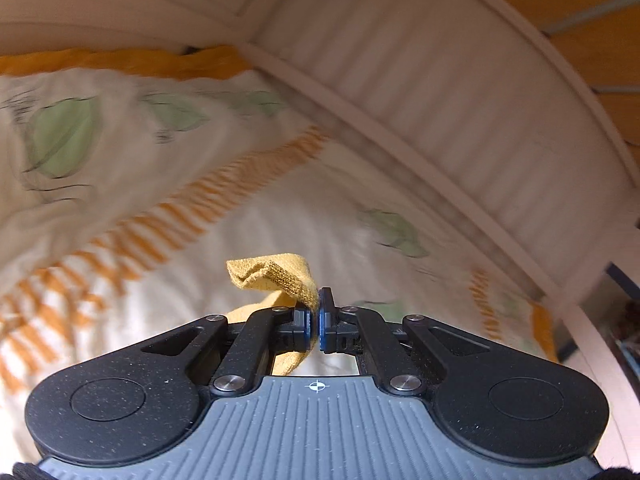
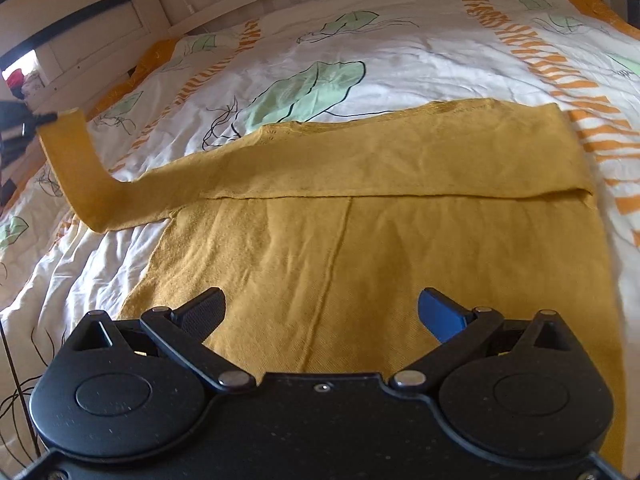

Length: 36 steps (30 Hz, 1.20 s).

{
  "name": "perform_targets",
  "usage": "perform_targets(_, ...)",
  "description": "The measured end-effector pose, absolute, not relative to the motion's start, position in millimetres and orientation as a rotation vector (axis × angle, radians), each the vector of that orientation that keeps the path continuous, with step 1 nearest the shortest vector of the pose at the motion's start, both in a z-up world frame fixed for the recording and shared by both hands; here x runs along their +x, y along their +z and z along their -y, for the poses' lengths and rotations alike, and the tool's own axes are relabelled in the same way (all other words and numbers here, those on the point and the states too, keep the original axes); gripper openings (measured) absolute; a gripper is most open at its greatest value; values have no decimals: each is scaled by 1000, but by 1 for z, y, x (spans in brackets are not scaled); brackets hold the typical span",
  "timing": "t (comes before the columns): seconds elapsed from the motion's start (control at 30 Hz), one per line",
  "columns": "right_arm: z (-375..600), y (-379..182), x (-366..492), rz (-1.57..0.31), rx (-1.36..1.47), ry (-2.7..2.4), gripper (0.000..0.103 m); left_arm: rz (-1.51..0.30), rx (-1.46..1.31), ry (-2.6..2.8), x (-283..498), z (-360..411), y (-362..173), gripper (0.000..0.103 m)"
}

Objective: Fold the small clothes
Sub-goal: 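Lift the sleeve with the left gripper and lay it across the body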

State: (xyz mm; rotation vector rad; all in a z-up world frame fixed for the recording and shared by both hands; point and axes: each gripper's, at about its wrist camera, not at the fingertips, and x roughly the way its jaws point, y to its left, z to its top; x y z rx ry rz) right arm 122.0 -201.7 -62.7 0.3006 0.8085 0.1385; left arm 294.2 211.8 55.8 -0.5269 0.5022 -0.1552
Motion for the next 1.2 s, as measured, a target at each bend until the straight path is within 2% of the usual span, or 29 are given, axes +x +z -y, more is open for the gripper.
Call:
perform_targets(0.27,233,-59,96,-776,365,95,102,-527,-440,-397,297,-61,64,3)
perform_targets(0.63,267,-63,81,-750,433,43,102,-709,-277,-538,290,96,-17,5)
perform_targets(0.73,272,-65,81,-749,447,32,102,-742,-224,-565,281,109,-33,8)
perform_targets(0.8,274,-67,81,-751,449,29,102,-741,-198,-580,272,112,-39,31)
perform_targets(0.83,274,-68,82,-751,449,28,102,-732,-183,-581,266,112,-41,34)
perform_targets(1.07,272,-66,94,-747,439,33,102,-694,-104,-542,235,81,-44,44)
perform_targets(1.2,270,-61,110,-728,419,45,102,-726,-60,-448,225,45,-59,44)
